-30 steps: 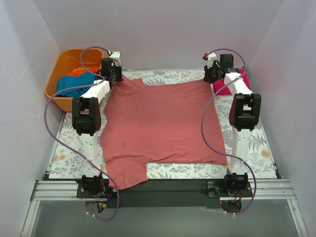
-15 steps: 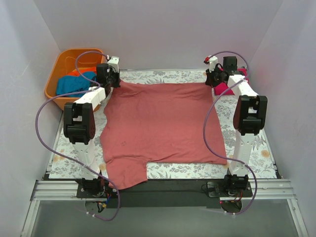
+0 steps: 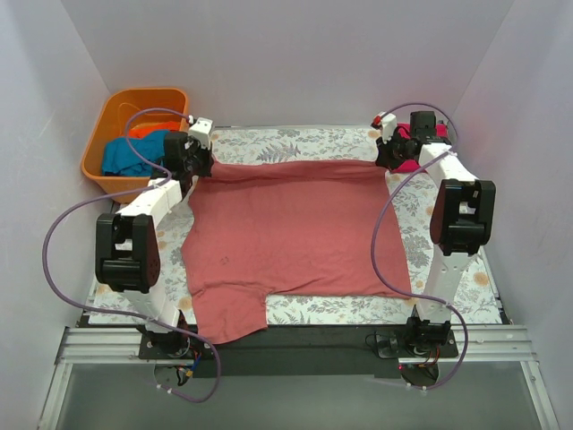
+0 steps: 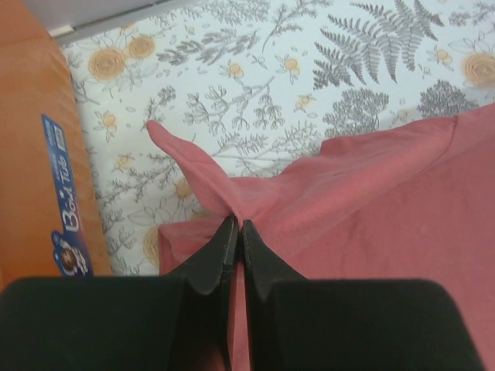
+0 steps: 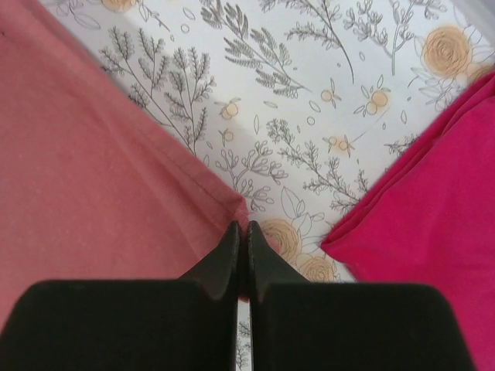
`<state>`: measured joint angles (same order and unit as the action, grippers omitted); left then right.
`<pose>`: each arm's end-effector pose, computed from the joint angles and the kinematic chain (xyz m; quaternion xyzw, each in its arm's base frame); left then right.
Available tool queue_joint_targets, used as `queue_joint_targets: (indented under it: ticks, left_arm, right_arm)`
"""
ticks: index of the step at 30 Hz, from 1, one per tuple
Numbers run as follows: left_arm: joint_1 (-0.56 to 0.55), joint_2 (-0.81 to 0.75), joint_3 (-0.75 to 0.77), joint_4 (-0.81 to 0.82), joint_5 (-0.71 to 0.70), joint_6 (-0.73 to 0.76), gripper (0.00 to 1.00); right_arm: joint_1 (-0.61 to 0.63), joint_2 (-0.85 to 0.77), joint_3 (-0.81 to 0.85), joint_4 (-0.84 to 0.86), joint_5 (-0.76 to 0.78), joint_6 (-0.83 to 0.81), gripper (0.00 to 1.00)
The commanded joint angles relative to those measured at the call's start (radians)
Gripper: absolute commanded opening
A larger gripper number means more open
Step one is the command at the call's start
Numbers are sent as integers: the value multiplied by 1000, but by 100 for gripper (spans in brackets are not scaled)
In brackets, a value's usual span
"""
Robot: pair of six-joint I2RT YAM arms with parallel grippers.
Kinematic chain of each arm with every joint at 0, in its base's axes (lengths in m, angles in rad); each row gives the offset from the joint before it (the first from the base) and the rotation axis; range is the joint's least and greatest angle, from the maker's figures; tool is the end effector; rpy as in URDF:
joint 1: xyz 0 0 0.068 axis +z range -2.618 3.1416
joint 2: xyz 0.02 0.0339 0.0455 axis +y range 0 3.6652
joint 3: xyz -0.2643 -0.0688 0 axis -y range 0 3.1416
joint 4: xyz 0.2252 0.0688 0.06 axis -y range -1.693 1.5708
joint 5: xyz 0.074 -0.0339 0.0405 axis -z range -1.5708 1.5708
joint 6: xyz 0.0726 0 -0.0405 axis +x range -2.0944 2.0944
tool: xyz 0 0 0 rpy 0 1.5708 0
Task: Fold and stack the t-shirts
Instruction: Fold the tshirt
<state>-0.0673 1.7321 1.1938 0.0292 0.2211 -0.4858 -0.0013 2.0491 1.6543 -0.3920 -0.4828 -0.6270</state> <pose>0.4110 -0.0437 0.2398 -0.1234 0.8500 -0.2289 0.4581 0.4703 0.0331 0.2190 -0.3631 0.8257 0.0955 0.4211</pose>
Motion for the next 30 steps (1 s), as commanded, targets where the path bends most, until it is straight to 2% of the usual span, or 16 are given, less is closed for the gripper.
queue_joint_targets:
  ticks: [1, 11, 30]
  left_arm:
    - [4, -103, -66, -9, 9, 23, 0]
    - [3, -203, -242, -49, 11, 15, 0]
    - [-5, -126, -338, -94, -34, 47, 0]
  right_arm:
    - [-22, -67, -33, -21, -27, -60, 1]
    - [-31, -102, -148, -56, -42, -151, 1]
    - [-26, -38, -209, -145, 13, -252, 1]
